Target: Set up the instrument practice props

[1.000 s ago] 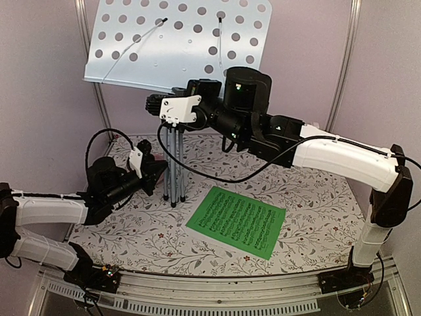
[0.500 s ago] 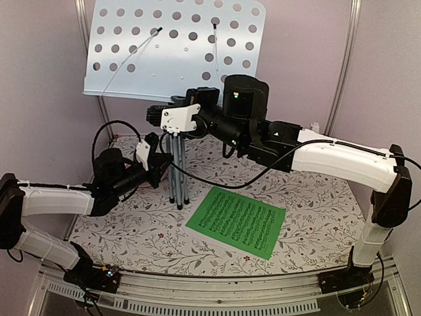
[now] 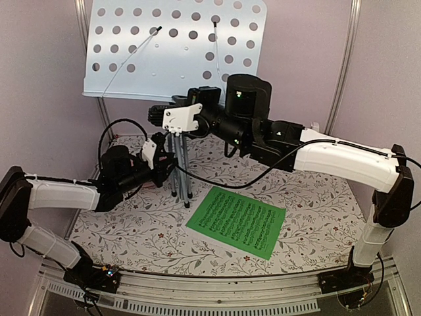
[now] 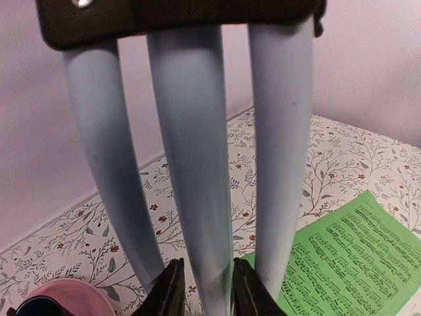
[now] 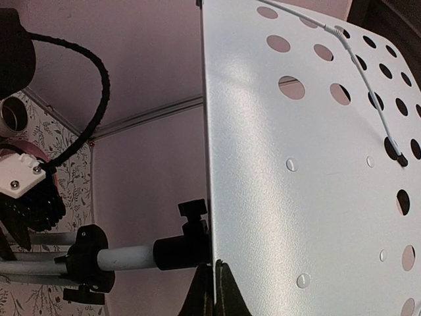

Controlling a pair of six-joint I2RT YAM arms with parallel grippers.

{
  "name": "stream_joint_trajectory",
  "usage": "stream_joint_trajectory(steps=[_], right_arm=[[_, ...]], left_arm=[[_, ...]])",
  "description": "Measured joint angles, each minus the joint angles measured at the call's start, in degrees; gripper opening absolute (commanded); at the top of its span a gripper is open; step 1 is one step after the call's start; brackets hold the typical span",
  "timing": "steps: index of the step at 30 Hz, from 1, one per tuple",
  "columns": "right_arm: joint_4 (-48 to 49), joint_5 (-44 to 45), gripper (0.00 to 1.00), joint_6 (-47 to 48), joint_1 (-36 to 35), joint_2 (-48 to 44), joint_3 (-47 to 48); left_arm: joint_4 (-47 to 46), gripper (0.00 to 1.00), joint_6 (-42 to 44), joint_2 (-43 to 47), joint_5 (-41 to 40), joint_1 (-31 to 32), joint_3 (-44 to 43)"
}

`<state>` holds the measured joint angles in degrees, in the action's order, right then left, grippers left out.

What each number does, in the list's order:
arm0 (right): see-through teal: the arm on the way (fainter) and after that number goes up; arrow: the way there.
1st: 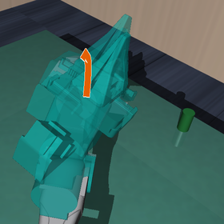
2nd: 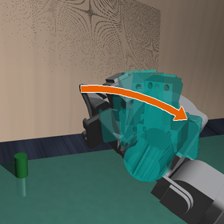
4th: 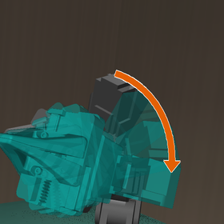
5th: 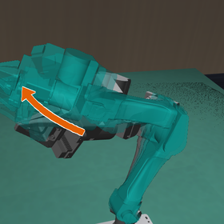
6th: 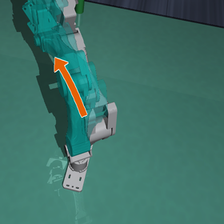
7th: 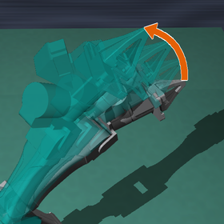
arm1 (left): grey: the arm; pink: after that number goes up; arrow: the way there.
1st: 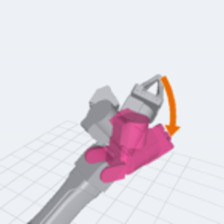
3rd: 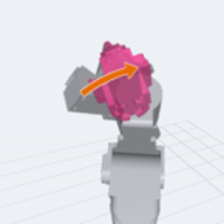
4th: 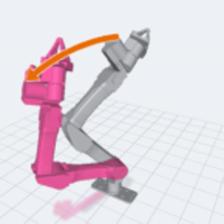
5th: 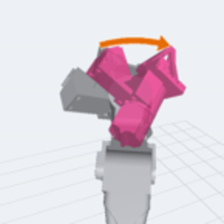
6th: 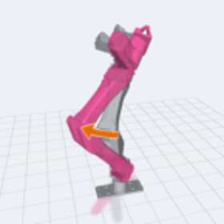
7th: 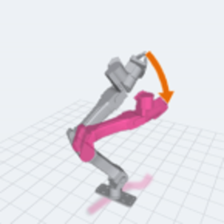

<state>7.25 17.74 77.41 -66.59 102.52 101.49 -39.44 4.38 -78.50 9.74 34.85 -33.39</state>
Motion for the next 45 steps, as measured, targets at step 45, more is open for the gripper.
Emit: stream_joint_trajectory(steps=[45], right_arm=[[0.9, -2.49, 0.0, 2.05, 2.14, -0.07, 0.0]], left_arm=[[8.09, 0.34, 2.78, -2.36, 7.08, -7.17, -8.13]])
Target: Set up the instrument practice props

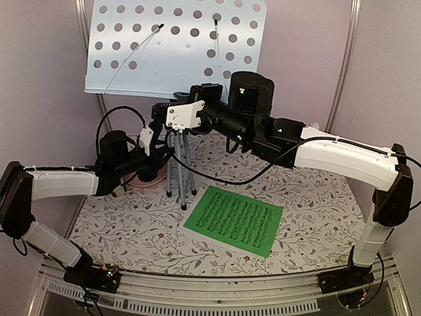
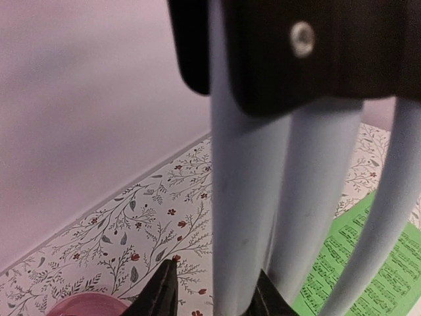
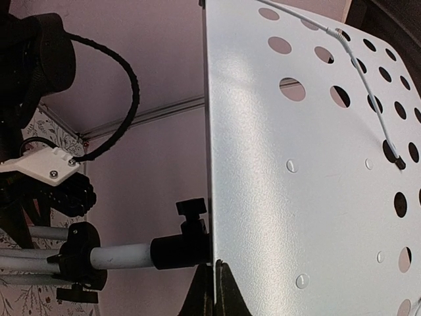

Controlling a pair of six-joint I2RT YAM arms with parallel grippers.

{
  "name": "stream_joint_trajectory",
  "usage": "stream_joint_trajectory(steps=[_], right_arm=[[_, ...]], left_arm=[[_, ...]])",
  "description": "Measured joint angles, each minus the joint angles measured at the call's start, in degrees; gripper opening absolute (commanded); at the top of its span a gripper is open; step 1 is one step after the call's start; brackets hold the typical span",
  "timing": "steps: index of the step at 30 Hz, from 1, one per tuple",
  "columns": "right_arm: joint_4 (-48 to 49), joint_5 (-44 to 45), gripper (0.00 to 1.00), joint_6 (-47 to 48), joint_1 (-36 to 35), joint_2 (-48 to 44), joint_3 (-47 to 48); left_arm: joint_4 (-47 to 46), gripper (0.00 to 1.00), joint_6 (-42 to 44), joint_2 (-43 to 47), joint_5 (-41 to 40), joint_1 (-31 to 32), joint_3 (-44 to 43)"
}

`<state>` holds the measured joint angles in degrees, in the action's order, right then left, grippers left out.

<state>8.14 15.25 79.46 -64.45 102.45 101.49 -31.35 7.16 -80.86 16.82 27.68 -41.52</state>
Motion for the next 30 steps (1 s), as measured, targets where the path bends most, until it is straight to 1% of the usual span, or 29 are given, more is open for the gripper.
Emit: stream_joint_trajectory(steps=[2, 5, 8, 9, 11, 13, 15, 16, 18, 19, 23, 25, 27, 30], right_arm=[[0.02, -0.04, 0.0, 0.07, 0.02, 0.0, 0.0], [0.04, -0.39, 0.0, 0.09, 0.02, 0.0, 0.0], [0.0, -0.42, 0.0, 0.09, 0.13, 0.0, 0.0], [0.0, -0.42, 0.02, 0.11, 0.15, 0.0, 0.0], [-0.02, -0.46, 0.04, 0.13, 0.35, 0.0, -0.04], [0.24, -0.42, 0.09, 0.11, 0.46, 0.0, -0.31], [1.05, -0.39, 0.17, 0.09, 0.52, 0.0, -0.61], [2.12, -0.5, 0.26, 0.02, 0.57, 0.0, -0.68], [3.1, -0.57, 0.47, 0.07, 0.57, 0.0, -0.72], [3.85, -0.63, 0.55, -0.04, 0.57, -0.07, -0.81], [6.23, -0.94, 0.7, -0.24, 0.35, -1.46, -1.95], [7.08, -1.07, 0.8, -0.28, 0.09, -2.64, -3.37], [8.15, -1.09, 0.85, -0.7, -0.33, -4.04, -5.01], [8.83, -1.07, 0.89, -2.38, -1.16, -6.56, -7.56]], left_arm=[[0.22, 0.29, -0.15, -1.44, -0.87, 0.44, -1.55], [0.42, 0.18, -0.44, -3.61, -2.14, 1.44, -3.98], [0.33, 0.02, -1.14, -4.9, -2.21, 2.29, -5.11], [0.2, 0.0, -1.11, -5.22, -2.25, 2.45, -5.29], [-0.09, 0.0, -1.62, -5.84, -2.03, 2.49, -5.6], [-0.24, 0.0, -1.92, -6.32, -1.84, 2.49, -5.73], [-0.63, 0.0, -2.4, -6.82, -1.44, 2.49, -5.73], [-0.92, 0.0, -2.67, -6.97, -1.25, 2.47, -5.73], [-1.36, 0.0, -3.17, -7.26, -0.81, 2.45, -5.7], [-1.6, 0.0, -3.3, -7.37, -0.57, 2.45, -5.68], [-2.62, 0.0, -3.1, -7.69, 0.17, 2.43, -5.51], [-2.8, 0.0, -2.69, -7.67, 0.7, 2.43, -5.44], [-2.95, 0.0, -2.08, -7.69, 0.98, 2.43, -5.4], [-3.02, 0.0, -1.49, -7.69, 1.4, 2.43, -5.38]])
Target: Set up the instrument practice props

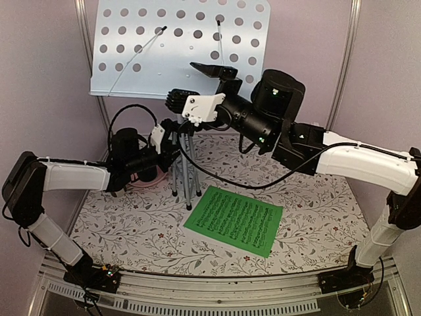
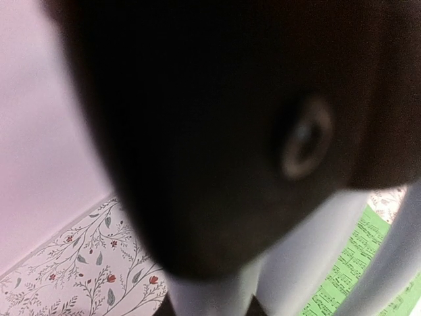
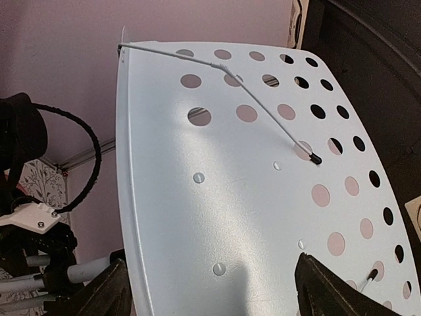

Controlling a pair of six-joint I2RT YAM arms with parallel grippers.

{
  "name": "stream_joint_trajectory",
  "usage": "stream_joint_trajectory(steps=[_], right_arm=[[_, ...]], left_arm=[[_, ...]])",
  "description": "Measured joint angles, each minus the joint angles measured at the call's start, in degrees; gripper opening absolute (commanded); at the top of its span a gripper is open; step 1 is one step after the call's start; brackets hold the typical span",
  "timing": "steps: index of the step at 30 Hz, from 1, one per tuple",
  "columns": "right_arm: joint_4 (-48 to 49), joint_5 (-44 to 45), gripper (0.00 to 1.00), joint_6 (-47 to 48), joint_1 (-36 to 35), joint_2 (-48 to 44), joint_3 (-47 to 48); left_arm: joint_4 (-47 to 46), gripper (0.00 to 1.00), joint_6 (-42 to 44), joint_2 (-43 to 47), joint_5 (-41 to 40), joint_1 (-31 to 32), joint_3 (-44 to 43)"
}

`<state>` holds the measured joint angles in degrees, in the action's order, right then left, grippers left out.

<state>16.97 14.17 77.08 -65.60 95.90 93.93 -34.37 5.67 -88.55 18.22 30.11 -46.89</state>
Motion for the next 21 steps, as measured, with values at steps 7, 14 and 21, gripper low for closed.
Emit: stream_joint_trajectory(steps=[7, 14, 21], right_arm=[[-1.01, -6.25, 0.95, -14.82, -2.84, -12.72, -3.89], [-0.02, -12.98, 0.86, -34.27, -3.08, -27.34, -18.08], [-2.6, -12.85, 0.72, -49.31, -1.38, -27.19, -37.4]], left_arm=[[0.04, 0.0, -0.98, 0.0, 0.31, -1.46, 0.17], [0.04, 0.0, -2.19, -0.04, 0.28, -2.19, 0.24], [0.11, 0.0, -1.68, -0.04, 0.76, -2.21, 0.24]])
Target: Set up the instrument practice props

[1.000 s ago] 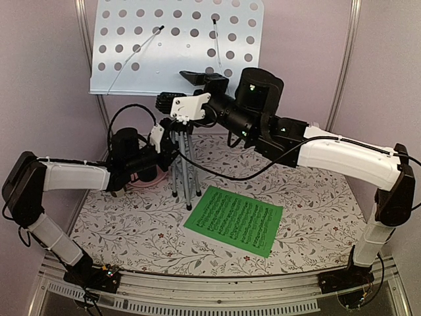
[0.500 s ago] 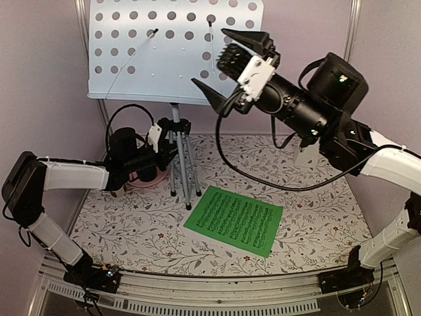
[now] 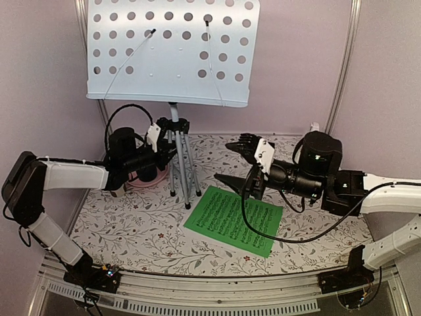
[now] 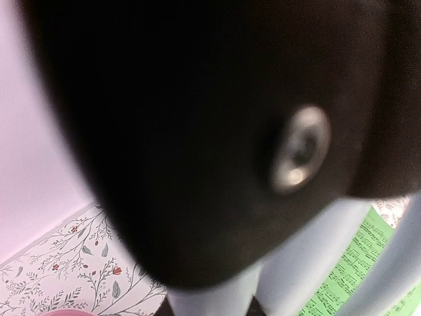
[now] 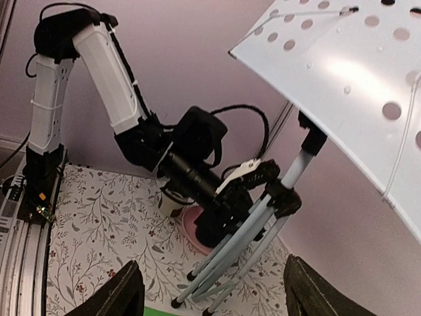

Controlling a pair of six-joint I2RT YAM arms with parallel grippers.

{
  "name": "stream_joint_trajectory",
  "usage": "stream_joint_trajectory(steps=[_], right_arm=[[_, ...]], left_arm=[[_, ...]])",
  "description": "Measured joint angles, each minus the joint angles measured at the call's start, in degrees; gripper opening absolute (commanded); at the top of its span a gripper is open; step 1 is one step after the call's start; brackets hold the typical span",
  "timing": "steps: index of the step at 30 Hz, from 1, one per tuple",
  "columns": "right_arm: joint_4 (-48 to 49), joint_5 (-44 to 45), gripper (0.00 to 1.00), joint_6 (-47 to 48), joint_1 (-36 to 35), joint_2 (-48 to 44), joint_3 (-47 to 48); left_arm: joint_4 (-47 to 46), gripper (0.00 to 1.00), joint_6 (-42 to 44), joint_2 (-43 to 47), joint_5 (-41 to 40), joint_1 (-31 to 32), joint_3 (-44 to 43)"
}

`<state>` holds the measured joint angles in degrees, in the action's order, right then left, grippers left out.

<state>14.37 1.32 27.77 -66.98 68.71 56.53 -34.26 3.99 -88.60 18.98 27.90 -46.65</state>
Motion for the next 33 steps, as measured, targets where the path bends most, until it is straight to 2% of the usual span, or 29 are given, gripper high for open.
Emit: stream_joint_trajectory(steps=[6, 12, 21, 27, 33], right_arm=[[1.42, -5.86, 0.66, -10.8, 10.58, 7.72, -3.93], [7.87, -12.24, 0.59, -14.36, 17.86, 21.44, -0.81], [15.47, -18.73, 0.5, -15.28, 18.93, 36.85, 10.8], [17.81, -20.48, 0.47, -16.35, 19.1, 43.95, 18.43], [18.34, -21.4, 0.39, -17.05, 19.17, 48.81, 22.1]], left_arm=[[-0.02, 0.0, 0.31, -0.04, 0.87, -0.09, -0.02], [-0.13, 0.0, 0.31, -0.17, 1.18, -0.22, -0.07], [-0.57, 0.0, 0.13, -0.48, 1.75, -0.59, -0.13], [-0.72, 0.0, 0.07, -0.57, 2.34, -0.81, -0.13], [-0.81, 0.0, 0.07, -0.59, 2.69, -0.92, -0.13]])
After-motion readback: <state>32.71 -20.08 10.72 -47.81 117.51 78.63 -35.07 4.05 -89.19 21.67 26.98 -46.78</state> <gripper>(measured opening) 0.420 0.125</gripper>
